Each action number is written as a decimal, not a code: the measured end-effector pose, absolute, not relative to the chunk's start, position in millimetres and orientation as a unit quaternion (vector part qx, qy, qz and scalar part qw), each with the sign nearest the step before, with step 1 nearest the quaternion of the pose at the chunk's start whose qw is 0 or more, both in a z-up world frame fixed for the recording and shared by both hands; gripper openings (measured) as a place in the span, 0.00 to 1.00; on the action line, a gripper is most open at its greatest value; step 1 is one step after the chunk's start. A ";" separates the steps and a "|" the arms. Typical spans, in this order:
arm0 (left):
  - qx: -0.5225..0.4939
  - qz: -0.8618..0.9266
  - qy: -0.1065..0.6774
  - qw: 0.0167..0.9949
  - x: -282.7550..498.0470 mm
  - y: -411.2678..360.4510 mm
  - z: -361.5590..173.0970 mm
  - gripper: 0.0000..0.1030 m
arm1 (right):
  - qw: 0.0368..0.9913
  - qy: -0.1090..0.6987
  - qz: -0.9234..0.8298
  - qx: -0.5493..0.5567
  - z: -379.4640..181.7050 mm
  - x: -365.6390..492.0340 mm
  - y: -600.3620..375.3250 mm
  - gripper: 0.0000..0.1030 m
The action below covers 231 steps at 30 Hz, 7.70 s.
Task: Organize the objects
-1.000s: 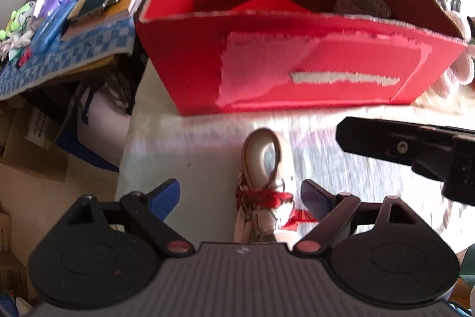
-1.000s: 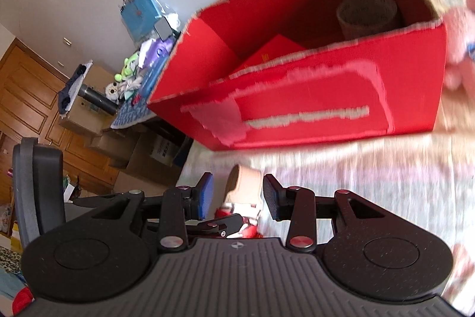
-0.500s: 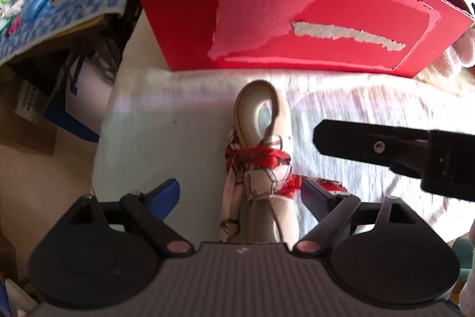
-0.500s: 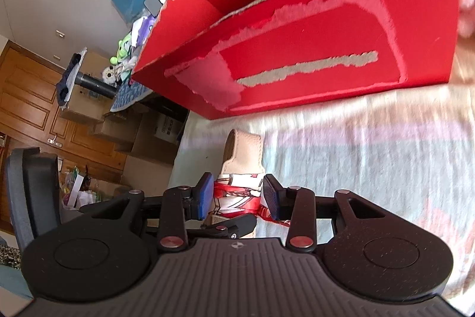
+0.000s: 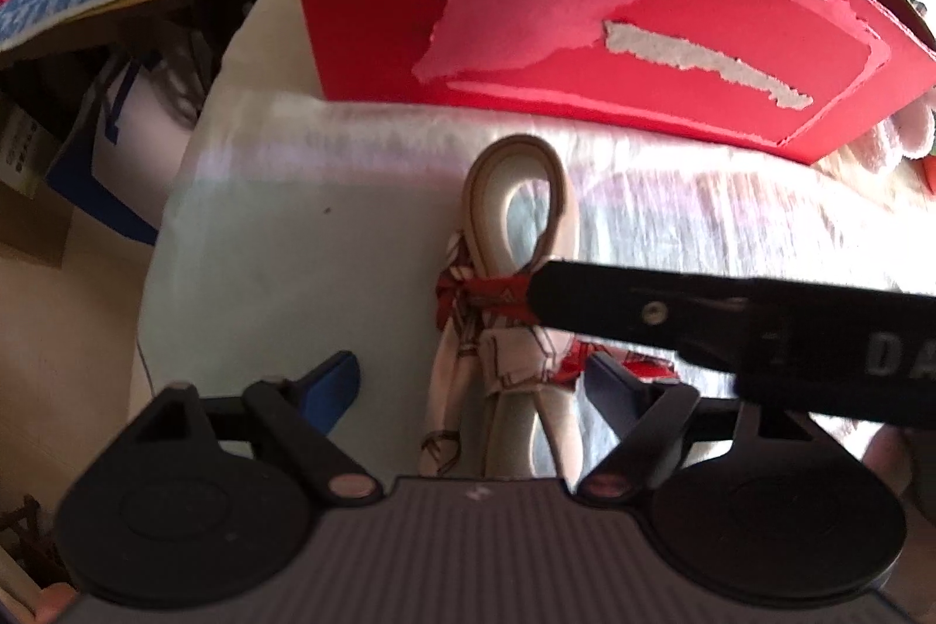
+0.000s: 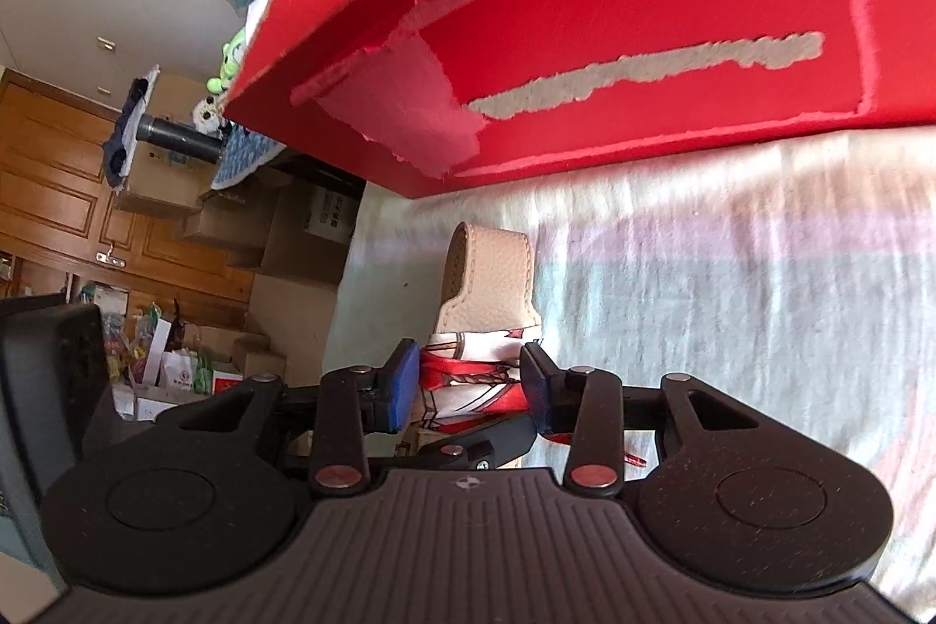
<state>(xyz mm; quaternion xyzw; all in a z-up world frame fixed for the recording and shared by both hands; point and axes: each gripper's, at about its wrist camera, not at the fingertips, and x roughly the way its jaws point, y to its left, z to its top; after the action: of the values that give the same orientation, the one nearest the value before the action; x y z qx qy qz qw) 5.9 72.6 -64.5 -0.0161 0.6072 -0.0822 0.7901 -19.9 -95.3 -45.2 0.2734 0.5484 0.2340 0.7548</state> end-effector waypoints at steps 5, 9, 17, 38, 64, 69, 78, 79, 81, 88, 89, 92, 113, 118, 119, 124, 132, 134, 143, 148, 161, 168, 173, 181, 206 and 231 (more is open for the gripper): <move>0.011 -0.090 0.598 0.796 7.1 65.9 -64.6 0.70 | 0.747 0.560 0.241 0.266 -49.5 -12.9 -89.5 0.51; 0.026 -0.105 0.592 0.798 6.7 57.4 -61.7 0.63 | 0.727 0.575 0.247 0.282 -58.7 -8.3 -90.4 0.50; 0.046 -0.125 0.587 0.799 7.1 47.9 -58.6 0.50 | 0.723 0.578 0.257 0.279 -55.4 -7.0 -91.6 0.48; 0.147 -0.289 0.543 0.774 0.2 -47.6 -26.1 0.42 | 0.789 0.501 0.117 0.336 -21.5 -49.2 -201.5 0.48; 0.179 -0.388 0.332 0.841 6.3 -134.2 91.7 0.42 | 0.928 0.271 0.093 0.238 85.6 -33.8 -244.0 0.48; 0.138 -0.349 0.328 0.867 38.9 -101.9 99.7 0.43 | 0.929 0.275 0.144 0.199 87.1 11.2 -221.7 0.48; 0.088 -0.289 0.333 0.893 89.6 -58.8 76.8 0.43 | 0.916 0.316 0.214 0.128 68.7 68.9 -187.5 0.48; 0.085 -0.284 0.336 0.894 95.1 -57.5 71.7 0.43 | 0.912 0.324 0.220 0.123 63.7 75.6 -185.8 0.48; 0.076 -0.276 0.349 0.892 107.0 -53.9 60.1 0.43 | 0.905 0.341 0.228 0.114 56.0 85.1 -182.9 0.48; 0.056 -0.260 0.400 0.877 136.9 -48.9 21.8 0.44 | 0.879 0.394 0.248 0.101 30.4 113.5 -178.1 0.47; 0.055 -0.257 0.407 0.875 140.2 -48.9 17.8 0.45 | 0.878 0.398 0.247 0.099 29.5 115.9 -177.7 0.47; 0.052 -0.254 0.427 0.866 148.7 -49.0 9.1 0.45 | 0.878 0.406 0.238 0.084 23.4 121.6 -173.8 0.47; 0.046 -0.223 0.472 0.852 160.6 -32.2 -8.2 0.76 | 0.870 0.439 0.190 0.119 8.7 134.6 -184.9 0.23; 0.036 -0.227 0.476 0.849 162.7 -30.8 -7.9 0.84 | 0.876 0.430 0.179 0.129 10.8 130.3 -186.4 0.19; 0.034 -0.227 0.478 0.848 163.4 -30.2 -8.3 0.84 | 0.877 0.428 0.177 0.131 11.1 129.9 -186.4 0.18; 0.050 -0.218 0.478 0.850 161.9 -35.0 -9.7 0.84 | 0.880 0.423 0.170 0.132 11.7 129.4 -186.1 0.16; 0.069 -0.184 0.485 0.852 161.0 -38.9 -9.0 0.84 | 0.904 0.398 0.127 0.090 21.5 117.7 -178.7 0.23; 0.077 -0.174 0.476 0.859 156.1 -38.7 -3.5 0.84 | 0.905 0.397 0.122 0.096 22.9 113.8 -178.5 0.24; 0.089 -0.134 0.441 0.883 135.2 -28.4 24.0 0.85 | 0.922 0.366 0.093 0.090 41.9 76.3 -168.7 0.44; 0.094 -0.118 0.426 0.892 118.8 -22.6 36.9 0.86 | 0.929 0.348 0.080 0.098 50.4 57.2 -170.7 0.47; 0.093 -0.109 0.405 0.903 73.0 -8.0 63.8 0.90 | 0.949 0.292 0.047 0.110 73.5 6.2 -165.7 0.63; 0.095 -0.120 0.406 0.901 54.0 -4.6 62.5 0.95 | 0.943 0.312 0.035 0.114 67.7 -5.9 -158.7 0.62; 0.104 -0.118 0.425 0.891 47.1 -2.6 53.3 0.95 | 0.938 0.322 0.030 0.124 67.4 -16.1 -157.3 0.62; 0.105 -0.112 0.459 0.875 38.3 7.3 38.1 0.95 | 0.927 0.352 0.018 0.128 58.7 -40.8 -156.3 0.62; 0.116 -0.061 0.537 0.833 28.2 19.4 -3.3 0.95 | 0.889 0.440 -0.033 0.124 26.1 -49.0 -140.6 0.72; 0.115 -0.084 0.469 0.872 37.2 27.0 57.5 0.95 | 0.900 0.416 -0.051 0.121 77.5 -30.2 -146.6 0.75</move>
<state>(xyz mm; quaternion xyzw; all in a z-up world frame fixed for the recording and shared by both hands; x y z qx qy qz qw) 37.2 27.0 57.5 0.1149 0.4687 -0.0839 0.8718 -30.2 -146.6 77.5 0.1215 0.4162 -0.0507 0.8997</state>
